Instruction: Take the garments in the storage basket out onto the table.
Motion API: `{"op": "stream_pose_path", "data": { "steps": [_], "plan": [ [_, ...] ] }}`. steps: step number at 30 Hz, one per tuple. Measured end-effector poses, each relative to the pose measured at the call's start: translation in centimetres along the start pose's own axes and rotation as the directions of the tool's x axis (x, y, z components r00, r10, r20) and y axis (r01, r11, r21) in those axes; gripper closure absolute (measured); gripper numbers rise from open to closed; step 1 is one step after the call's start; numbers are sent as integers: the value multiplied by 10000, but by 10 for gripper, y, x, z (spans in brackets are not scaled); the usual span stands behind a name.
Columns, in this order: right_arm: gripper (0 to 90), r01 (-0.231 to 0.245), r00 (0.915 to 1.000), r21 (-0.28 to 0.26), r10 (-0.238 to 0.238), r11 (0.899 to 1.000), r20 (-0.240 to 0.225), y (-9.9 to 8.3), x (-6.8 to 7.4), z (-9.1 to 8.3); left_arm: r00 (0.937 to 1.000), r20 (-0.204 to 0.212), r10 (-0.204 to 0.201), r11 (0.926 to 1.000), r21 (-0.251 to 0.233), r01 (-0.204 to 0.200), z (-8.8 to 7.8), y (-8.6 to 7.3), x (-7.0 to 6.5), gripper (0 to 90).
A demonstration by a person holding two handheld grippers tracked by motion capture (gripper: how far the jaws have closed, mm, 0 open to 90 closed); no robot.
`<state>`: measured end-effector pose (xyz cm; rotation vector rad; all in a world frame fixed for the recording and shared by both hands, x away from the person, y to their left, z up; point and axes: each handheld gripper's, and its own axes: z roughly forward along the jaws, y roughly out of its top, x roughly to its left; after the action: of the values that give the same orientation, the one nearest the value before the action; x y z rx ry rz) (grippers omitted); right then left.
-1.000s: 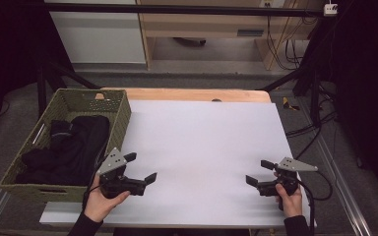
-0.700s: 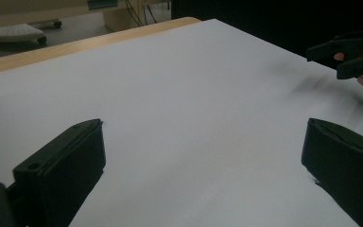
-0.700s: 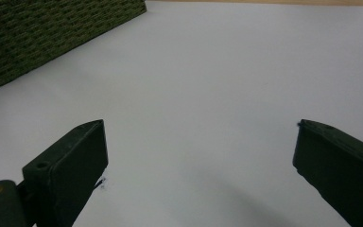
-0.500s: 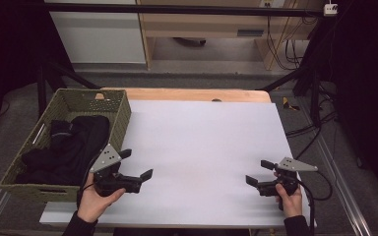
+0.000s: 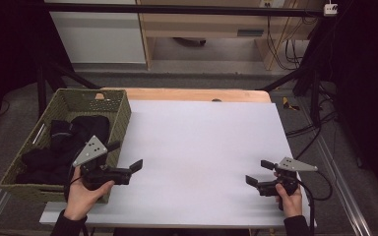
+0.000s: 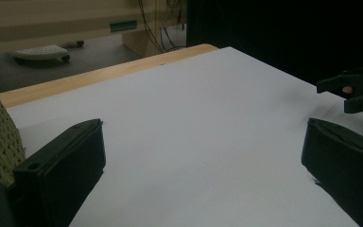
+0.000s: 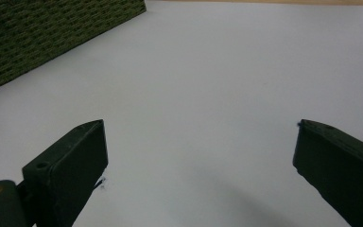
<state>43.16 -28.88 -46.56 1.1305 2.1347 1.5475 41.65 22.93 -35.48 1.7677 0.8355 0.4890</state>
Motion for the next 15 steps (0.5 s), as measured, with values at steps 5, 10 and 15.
{"op": "stream_pose_path", "data": {
  "steps": [5,10,15],
  "plan": [
    [45,-18,10000,-6,18,10000,2,0,0,0,9999,-116,-5,10000,-29,4,-4,5,4,0],
    [45,-32,10000,-23,32,10000,17,0,0,0,9992,-393,85,10000,-17,-86,-9,15,12,0],
    [44,-25,10000,-17,25,10000,23,0,0,0,9974,-700,160,9999,14,-160,-18,26,21,0]
  ]
}}
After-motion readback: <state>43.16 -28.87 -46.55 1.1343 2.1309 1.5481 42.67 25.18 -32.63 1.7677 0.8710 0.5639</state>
